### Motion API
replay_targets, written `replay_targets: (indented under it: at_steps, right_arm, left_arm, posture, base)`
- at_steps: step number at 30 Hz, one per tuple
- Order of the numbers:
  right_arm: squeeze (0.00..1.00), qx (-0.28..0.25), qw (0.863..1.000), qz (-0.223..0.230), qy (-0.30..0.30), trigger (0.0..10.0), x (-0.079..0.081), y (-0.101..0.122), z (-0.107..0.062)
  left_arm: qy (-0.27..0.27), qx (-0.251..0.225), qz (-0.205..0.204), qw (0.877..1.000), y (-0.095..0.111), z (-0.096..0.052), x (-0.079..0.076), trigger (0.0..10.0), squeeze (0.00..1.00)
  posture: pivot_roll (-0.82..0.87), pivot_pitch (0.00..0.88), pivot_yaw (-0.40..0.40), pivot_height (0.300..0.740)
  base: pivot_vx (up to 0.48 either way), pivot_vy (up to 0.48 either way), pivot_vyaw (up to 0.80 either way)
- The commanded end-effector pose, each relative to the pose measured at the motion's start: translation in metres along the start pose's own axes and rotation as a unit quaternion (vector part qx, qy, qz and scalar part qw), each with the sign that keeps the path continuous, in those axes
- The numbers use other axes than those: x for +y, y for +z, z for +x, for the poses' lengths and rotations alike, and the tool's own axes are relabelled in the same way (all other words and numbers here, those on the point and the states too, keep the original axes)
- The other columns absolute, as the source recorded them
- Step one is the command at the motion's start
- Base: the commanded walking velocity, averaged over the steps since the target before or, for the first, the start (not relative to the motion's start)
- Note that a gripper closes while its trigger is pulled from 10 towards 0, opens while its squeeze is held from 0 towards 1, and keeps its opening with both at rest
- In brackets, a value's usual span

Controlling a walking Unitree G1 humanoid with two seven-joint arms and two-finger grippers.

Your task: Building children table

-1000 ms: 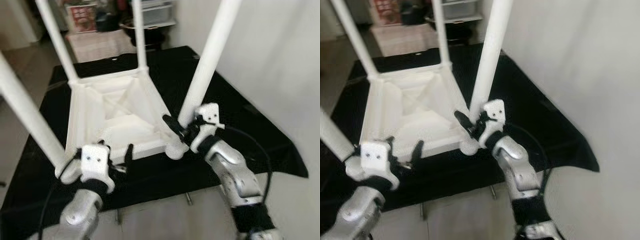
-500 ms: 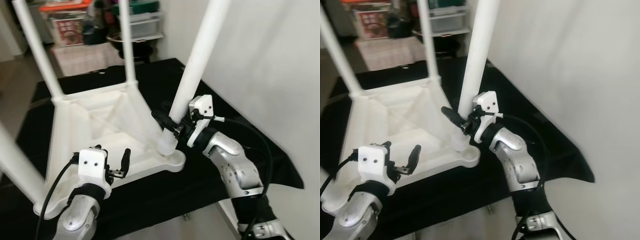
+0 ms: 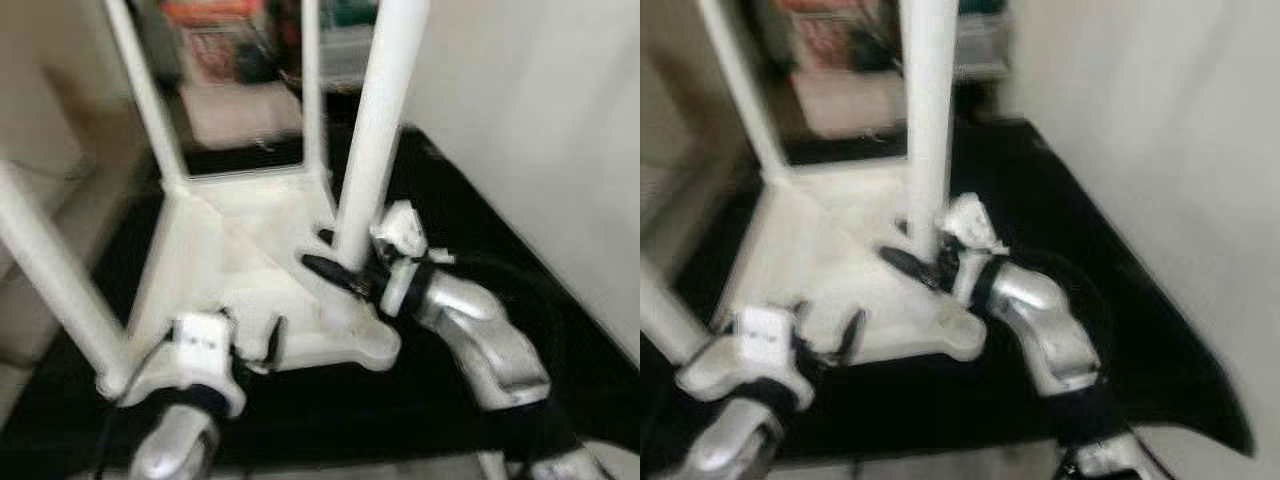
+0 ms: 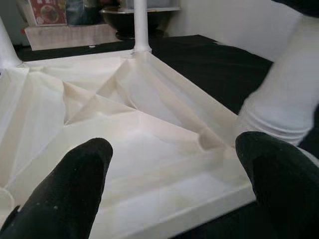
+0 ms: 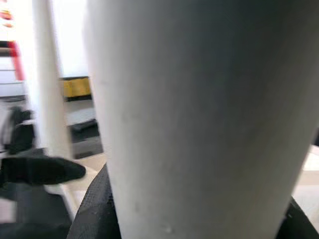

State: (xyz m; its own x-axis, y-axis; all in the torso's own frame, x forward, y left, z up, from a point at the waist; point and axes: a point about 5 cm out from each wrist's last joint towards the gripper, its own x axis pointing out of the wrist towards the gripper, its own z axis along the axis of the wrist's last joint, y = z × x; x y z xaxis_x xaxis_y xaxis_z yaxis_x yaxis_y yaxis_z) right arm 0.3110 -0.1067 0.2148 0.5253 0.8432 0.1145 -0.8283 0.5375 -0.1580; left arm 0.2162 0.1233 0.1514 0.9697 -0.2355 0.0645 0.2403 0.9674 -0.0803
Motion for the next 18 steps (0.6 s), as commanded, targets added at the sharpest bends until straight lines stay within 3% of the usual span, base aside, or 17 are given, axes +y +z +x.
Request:
replay_targets:
  at_steps: [1, 6, 9, 14, 18]
  right_arm:
    - [0.0, -0.006, 1.0, -0.004, 0.013, 10.0, 0.003, 0.003, 0.003]
    - [0.0, -0.001, 1.0, -0.005, 0.003, 10.0, -0.001, 0.003, 0.001]
    - [0.0, 0.01, 0.999, -0.001, -0.044, 10.0, -0.009, 0.001, 0.003]
    - [0.0, 0.015, 0.998, -0.004, -0.054, 10.0, -0.011, 0.0, 0.003]
    - [0.0, 0.021, 0.996, -0.001, -0.087, 10.0, -0.017, -0.001, 0.002]
  left_arm:
    - [-0.011, 0.009, 0.0, 1.0, -0.001, -0.001, 0.0, 10.0, 0.0]
    - [-0.087, 0.036, -0.009, 0.996, -0.005, -0.008, -0.015, 10.0, 0.0]
    - [-0.142, 0.058, -0.005, 0.988, -0.009, -0.013, -0.023, 10.0, 0.0]
    - [-0.147, 0.06, -0.004, 0.987, -0.01, -0.014, -0.023, 10.0, 0.0]
    - [-0.136, 0.048, 0.04, 0.989, -0.008, -0.01, -0.016, 10.0, 0.0]
  posture:
    - [-0.12, 0.07, 0.014, 0.74]
    - [-0.11, 0.078, 0.013, 0.74]
    - [-0.11, 0.082, 0.012, 0.74]
    - [-0.11, 0.088, 0.012, 0.74]
    - [-0.12, 0.097, 0.011, 0.74]
  base:
    - [0.0, 0.0, 0.8]
    - [0.0, 0.0, 0.8]
    - [0.0, 0.0, 0.0]
    - [0.0, 0.0, 0.0]
    - [0.0, 0.0, 0.0]
